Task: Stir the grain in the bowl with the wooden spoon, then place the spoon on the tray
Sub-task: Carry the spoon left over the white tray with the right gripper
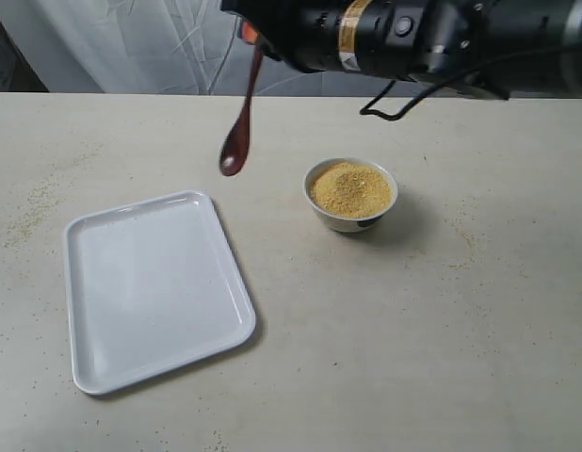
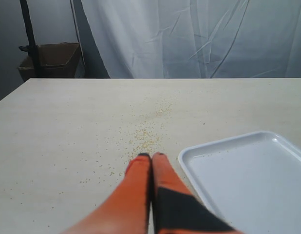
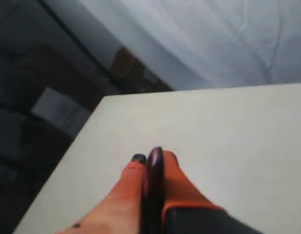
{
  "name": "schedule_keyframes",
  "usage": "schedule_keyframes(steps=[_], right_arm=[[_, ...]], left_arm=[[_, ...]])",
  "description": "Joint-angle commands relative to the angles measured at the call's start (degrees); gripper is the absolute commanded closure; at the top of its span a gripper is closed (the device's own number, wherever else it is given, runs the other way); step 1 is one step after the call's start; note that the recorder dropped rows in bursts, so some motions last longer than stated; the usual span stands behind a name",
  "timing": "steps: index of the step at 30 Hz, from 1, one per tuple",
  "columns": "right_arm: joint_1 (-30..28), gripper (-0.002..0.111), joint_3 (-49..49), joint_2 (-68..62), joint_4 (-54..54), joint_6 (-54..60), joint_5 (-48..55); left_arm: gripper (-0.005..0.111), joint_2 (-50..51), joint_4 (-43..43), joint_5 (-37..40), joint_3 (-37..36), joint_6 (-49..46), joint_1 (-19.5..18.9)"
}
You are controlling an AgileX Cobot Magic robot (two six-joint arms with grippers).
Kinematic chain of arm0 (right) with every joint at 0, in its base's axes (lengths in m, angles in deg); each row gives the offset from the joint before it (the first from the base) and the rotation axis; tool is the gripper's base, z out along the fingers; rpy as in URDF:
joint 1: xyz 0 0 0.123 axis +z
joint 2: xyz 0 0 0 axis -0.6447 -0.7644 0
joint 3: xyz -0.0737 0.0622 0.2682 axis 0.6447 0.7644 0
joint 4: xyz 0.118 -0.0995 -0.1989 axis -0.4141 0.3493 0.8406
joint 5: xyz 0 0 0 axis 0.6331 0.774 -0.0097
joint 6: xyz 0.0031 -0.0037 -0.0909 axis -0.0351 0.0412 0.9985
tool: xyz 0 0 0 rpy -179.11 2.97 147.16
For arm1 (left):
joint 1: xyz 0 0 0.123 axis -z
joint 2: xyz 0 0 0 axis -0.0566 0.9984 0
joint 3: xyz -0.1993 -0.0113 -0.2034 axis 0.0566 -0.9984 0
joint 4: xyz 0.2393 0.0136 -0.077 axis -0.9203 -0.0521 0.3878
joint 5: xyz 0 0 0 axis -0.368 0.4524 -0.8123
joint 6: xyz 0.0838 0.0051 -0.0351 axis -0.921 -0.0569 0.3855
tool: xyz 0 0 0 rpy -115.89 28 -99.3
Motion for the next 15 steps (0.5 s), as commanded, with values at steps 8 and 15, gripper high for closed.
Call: schedule_keyframes(steps=[8,15], right_arm=[[3.97,0.109,-18.45,-24.68,26.4,-28.22,-34.76],[8.71,0.085,-21.12,-31.73,32.24,-28.22,-20.59]], left_arm=[[0.107,-0.22,-0.13,-0.78,-0.2,0.01,-0.22],[0.107,-0.22,-0.13,-0.78,-0.2,0.01,-0.22]])
